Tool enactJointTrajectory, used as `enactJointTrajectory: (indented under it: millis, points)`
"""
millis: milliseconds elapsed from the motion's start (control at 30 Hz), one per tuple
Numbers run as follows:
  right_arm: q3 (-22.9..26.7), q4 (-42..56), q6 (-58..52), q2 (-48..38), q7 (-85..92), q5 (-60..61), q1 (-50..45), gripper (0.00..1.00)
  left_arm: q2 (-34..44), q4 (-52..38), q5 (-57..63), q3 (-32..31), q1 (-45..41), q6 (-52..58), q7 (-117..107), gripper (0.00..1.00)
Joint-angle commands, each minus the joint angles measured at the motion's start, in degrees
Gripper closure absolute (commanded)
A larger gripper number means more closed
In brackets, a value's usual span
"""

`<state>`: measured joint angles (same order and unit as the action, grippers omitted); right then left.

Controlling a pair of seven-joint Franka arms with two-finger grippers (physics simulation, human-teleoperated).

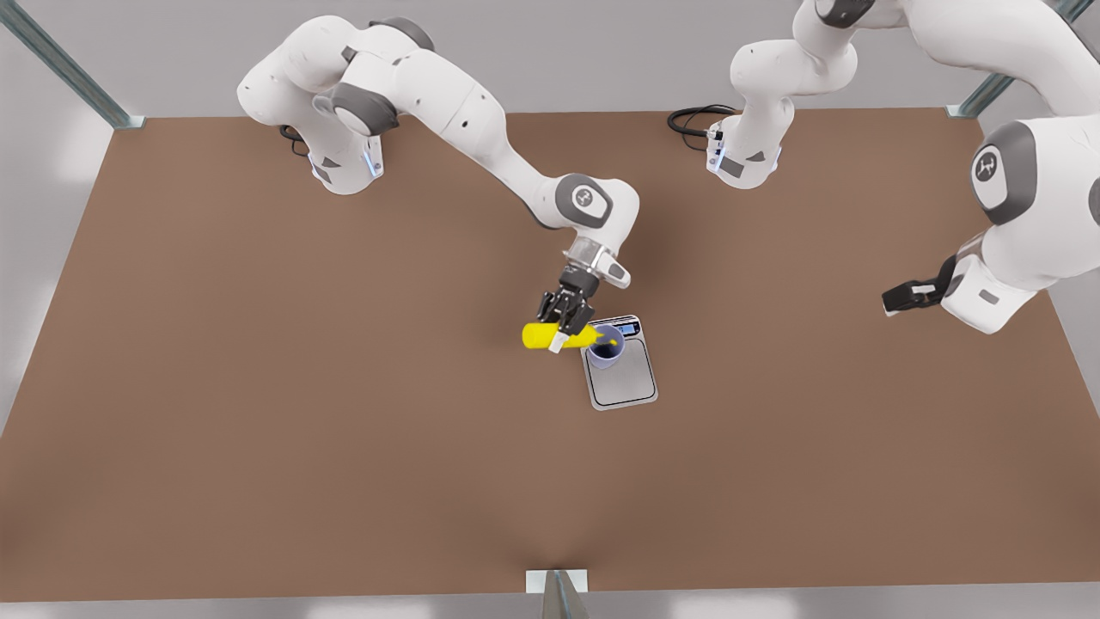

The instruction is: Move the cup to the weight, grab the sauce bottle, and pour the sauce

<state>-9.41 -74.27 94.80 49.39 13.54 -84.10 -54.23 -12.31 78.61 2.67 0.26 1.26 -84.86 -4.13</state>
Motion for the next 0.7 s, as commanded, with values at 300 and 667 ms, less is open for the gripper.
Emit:
enactJointTrajectory:
  millis: [300,667]
  points:
    - [0.0,1.2,-3.8,1.9,-0.1,-2.6,-0.4,0.44,3.4,7.7,-0.4,-0.3,-0.1,-3.0,-1.1,0.0]
    - [-0.3,1.8,-3.0,1.6,-0.5,-1.1,1.1,0.44,3.3,7.8,-0.8,-0.4,-0.4,-2.9,-0.9,0.0]
